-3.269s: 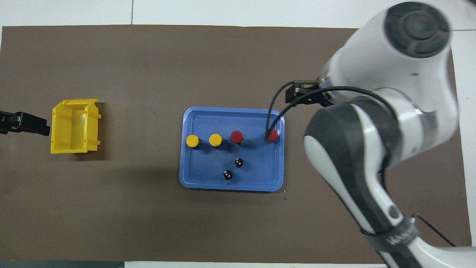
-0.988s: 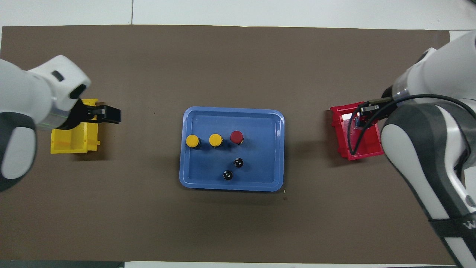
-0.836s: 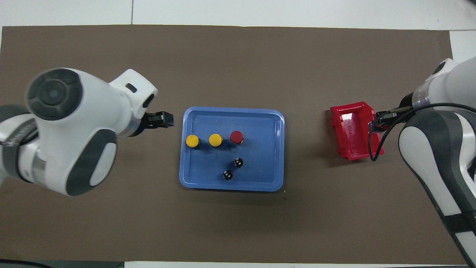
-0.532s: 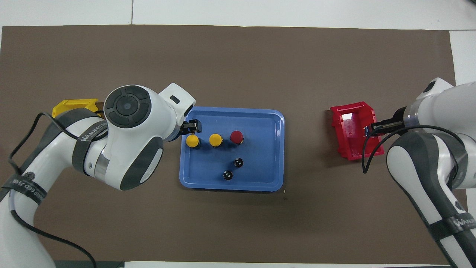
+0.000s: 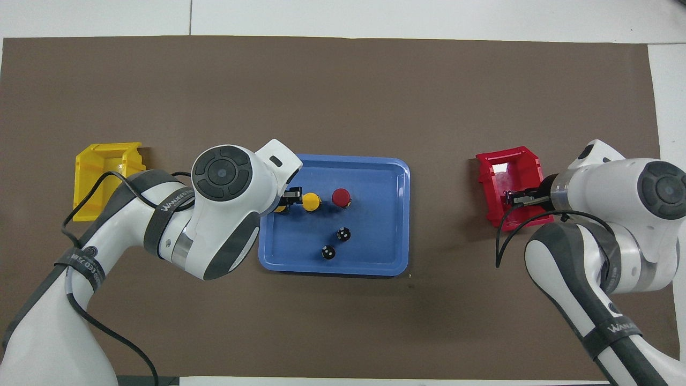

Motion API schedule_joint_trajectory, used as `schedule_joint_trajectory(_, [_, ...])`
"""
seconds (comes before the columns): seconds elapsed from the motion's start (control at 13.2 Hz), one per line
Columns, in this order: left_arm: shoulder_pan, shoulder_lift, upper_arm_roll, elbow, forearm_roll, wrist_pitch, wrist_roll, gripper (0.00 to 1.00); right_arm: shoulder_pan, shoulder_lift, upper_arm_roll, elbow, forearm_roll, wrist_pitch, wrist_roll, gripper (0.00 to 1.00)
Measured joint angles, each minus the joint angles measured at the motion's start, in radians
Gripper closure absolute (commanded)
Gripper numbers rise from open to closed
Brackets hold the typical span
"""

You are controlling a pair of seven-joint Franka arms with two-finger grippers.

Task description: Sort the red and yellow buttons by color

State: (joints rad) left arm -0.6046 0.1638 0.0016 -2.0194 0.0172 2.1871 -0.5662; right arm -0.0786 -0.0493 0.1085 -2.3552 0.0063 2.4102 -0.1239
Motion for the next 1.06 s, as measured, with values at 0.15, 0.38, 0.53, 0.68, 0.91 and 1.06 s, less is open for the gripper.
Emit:
schedule_joint_trajectory(0.15, [-0.002, 0.0, 0.001, -0.011, 0.0, 0.024, 0.0, 0.2, -0.007, 0.0, -0.001, -0.018, 0.0, 0.016, -0.003, 0.65])
schedule_joint_trajectory(0.38, [-0.002, 0.003, 0.001, -0.022, -0.001, 0.04, -0.022, 0.99, -0.013, 0.0, -0.004, -0.025, 0.0, 0.027, -0.004, 0.36])
schedule_joint_trajectory(0.53, [-0.002, 0.008, 0.002, -0.026, -0.001, 0.044, -0.06, 0.99, -0.013, 0.0, -0.004, -0.017, 0.0, 0.025, -0.004, 0.33])
schedule_joint_trajectory(0.68, [-0.002, 0.009, 0.005, -0.012, -0.001, 0.034, -0.075, 0.99, -0.011, 0.006, -0.002, 0.07, 0.0, -0.084, -0.005, 0.33])
schedule_joint_trajectory(0.91, [0.0, 0.003, 0.02, 0.164, -0.015, -0.201, -0.079, 0.99, 0.015, 0.037, 0.001, 0.331, 0.006, -0.374, 0.038, 0.31])
schedule_joint_trajectory(1.06, [0.044, -0.012, 0.031, 0.285, -0.014, -0.383, -0.026, 0.99, 0.087, 0.076, 0.003, 0.488, 0.009, -0.503, 0.161, 0.3])
